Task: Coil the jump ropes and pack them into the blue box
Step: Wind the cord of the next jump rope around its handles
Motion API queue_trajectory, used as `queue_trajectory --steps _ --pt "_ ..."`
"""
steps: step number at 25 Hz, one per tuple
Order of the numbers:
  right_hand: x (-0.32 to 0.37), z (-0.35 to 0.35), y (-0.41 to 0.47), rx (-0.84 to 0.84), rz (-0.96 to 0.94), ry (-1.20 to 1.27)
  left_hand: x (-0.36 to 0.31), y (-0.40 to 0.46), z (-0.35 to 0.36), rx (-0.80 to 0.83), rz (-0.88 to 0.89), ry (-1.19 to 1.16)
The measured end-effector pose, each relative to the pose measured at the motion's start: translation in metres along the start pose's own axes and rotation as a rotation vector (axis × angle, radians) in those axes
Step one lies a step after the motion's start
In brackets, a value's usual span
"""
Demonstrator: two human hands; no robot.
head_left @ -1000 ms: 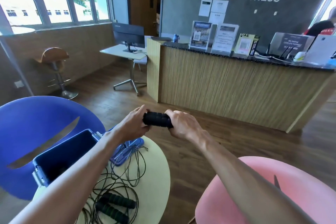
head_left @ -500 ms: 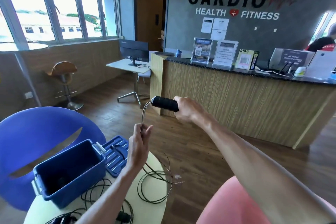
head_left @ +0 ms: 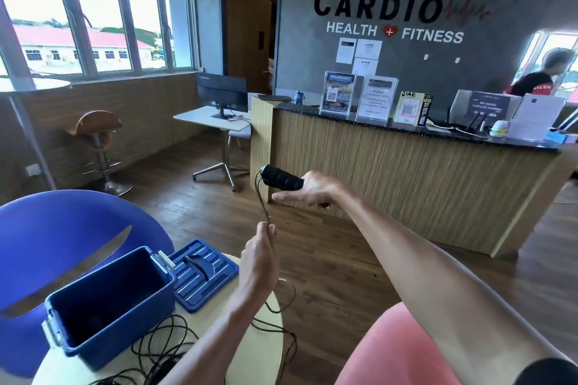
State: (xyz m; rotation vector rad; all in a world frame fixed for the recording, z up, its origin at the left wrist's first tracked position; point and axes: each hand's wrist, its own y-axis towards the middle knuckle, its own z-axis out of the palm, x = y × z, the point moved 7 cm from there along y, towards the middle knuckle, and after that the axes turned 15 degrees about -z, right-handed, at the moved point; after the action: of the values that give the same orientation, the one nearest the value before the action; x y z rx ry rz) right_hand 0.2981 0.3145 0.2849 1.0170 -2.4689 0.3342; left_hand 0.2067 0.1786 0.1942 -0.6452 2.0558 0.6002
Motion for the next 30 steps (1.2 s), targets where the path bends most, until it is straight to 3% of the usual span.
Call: queue_trajectory --steps 9,13,16,19,24,27,30 --pt "0.018 0.014 0.007 -0.015 -0.042 0.076 -0.051 -0.009 -0.012 0.046 0.357 0.008" --pt "0.031 0.019 0.01 -0.107 -0.087 0.097 -0.044 -0.005 -0.02 0.077 0.33 -0.087" --pt "0.044 0.016 0.002 -0.078 -0.147 0.119 -0.022 0.006 -0.027 0.277 0.223 -0.198" --pt "0.071 0.021 -0.022 0.048 -0.269 0.087 -0.007 0.022 -0.032 0.465 0.194 -0.087" --pt "0.114 0.023 -0.072 0.113 -0.493 0.074 -0.017 0.038 -0.043 0.554 0.433 0.25" --pt "0.123 0.033 -0.093 0.106 -0.509 -0.126 -0.029 0.059 -0.056 0.547 0.395 0.535" --pt "0.111 0.058 -0.104 0.052 -0.494 -0.414 -0.059 0.069 -0.075 0.481 0.459 0.626"
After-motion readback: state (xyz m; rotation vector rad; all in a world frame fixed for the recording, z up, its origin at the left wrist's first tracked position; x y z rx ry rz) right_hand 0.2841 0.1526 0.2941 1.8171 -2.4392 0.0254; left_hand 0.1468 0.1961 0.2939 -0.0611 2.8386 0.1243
